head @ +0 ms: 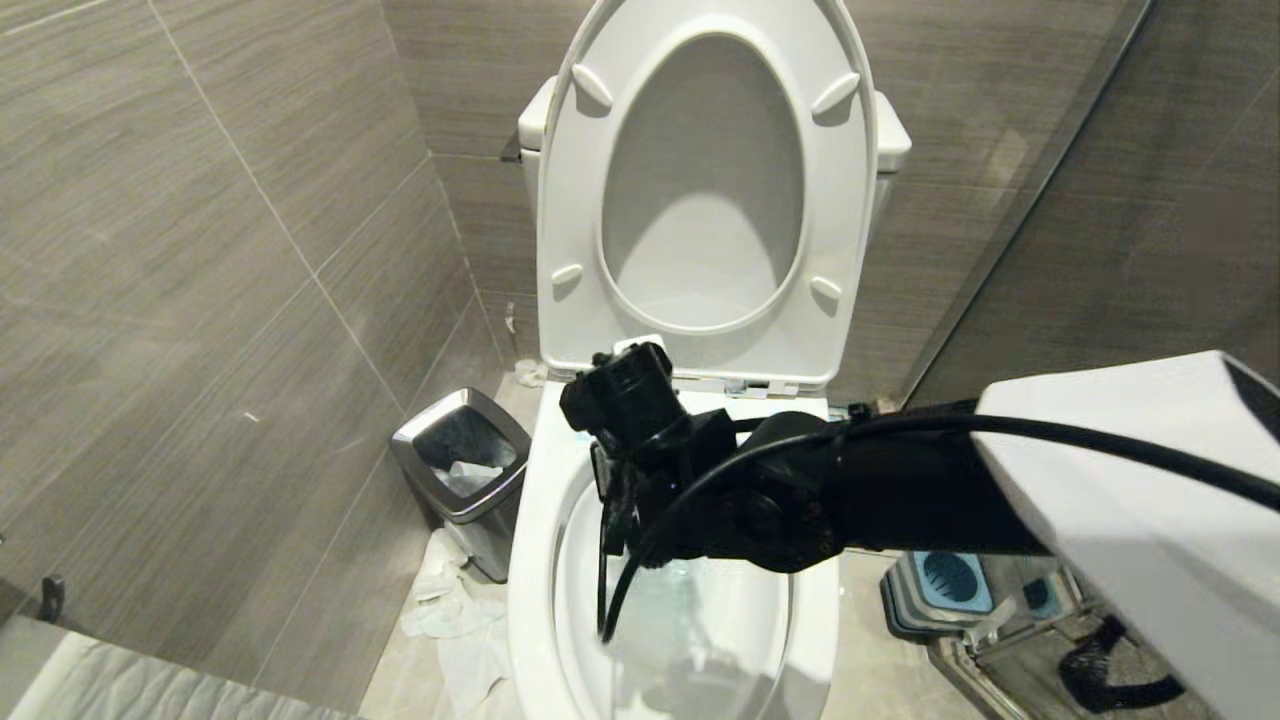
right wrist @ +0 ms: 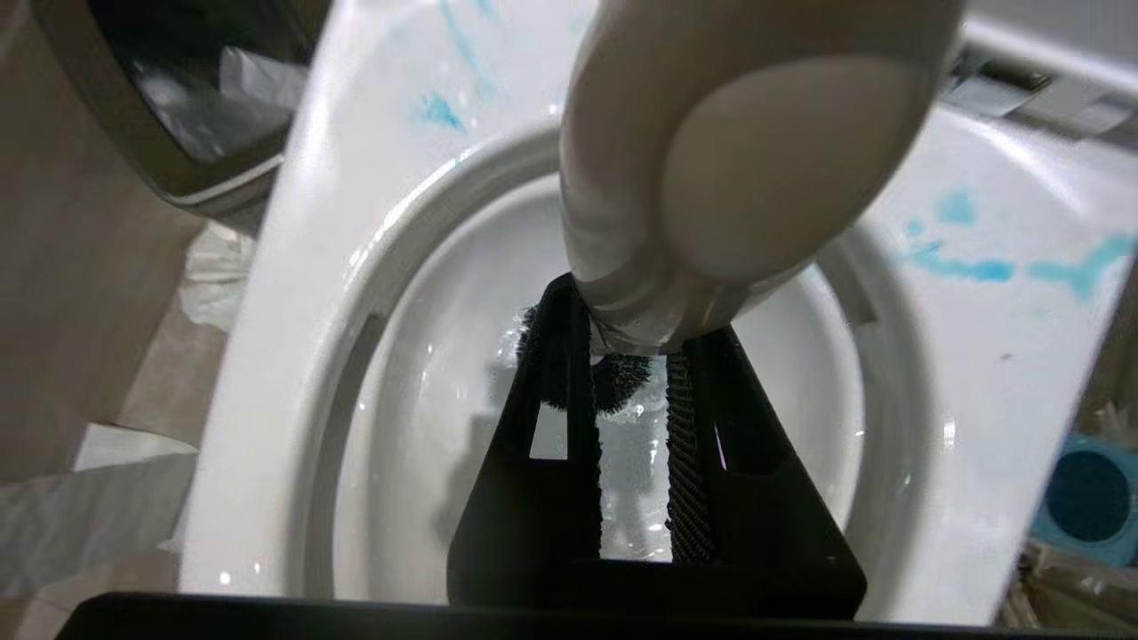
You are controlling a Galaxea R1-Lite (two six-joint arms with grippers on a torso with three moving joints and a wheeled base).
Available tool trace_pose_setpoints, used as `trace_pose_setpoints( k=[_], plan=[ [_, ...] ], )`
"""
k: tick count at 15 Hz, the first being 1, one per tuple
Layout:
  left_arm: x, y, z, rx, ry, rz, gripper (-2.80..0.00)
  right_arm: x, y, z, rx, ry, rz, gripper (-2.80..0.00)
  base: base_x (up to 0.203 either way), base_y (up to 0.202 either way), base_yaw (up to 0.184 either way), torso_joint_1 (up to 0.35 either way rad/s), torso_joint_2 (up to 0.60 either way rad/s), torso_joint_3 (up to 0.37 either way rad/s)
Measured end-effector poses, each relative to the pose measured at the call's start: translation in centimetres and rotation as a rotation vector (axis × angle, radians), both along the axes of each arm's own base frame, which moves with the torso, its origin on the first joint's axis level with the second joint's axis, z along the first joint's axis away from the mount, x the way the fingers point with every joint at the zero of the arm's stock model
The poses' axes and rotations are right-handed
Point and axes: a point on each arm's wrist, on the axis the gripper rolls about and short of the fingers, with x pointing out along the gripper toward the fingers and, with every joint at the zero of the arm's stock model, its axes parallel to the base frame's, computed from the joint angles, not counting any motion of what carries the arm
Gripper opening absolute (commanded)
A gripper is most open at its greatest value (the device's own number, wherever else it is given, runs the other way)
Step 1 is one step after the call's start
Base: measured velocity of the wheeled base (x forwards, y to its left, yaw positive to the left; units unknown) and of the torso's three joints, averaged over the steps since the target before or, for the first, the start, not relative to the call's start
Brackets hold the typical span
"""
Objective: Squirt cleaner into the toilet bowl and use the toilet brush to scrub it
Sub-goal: Scrub the toilet bowl
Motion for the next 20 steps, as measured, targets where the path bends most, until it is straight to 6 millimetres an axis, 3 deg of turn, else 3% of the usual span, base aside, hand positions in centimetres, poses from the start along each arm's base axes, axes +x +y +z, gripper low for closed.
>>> trace_pose_setpoints(
  k=[2,4,12,15,17,20],
  plan=[
    [0.0,0.0,0.0,0.0,-0.001,0.0,-2.8,-1.0,-1.1,2.9,0.021,-0.024,0.004,-2.8,0.0,0.0,0.0,0.0,0.0,0.0],
    [0.0,0.0,0.0,0.0,-0.001,0.0,-2.8,-1.6,-1.8,4.2,0.034,-0.032,0.003,-2.8,0.0,0.0,0.0,0.0,0.0,0.0],
    [0.0,0.0,0.0,0.0,0.0,0.0,-2.8,-0.5,-0.7,-1.1,-0.02,0.047,-0.037,-2.8,0.0,0.0,0.0,0.0,0.0,0.0],
    [0.0,0.0,0.0,0.0,-0.001,0.0,-2.8,0.1,-0.1,-1.5,-0.026,0.036,-0.053,-2.8,0.0,0.0,0.0,0.0,0.0,0.0],
    [0.0,0.0,0.0,0.0,0.0,0.0,-2.8,-0.5,-0.2,-0.2,-0.011,0.025,-0.037,-2.8,0.0,0.0,0.0,0.0,0.0,0.0],
    [0.0,0.0,0.0,0.0,-0.001,0.0,-2.8,-2.7,-1.2,3.7,0.018,0.01,0.003,-2.8,0.0,0.0,0.0,0.0,0.0,0.0]
  ],
)
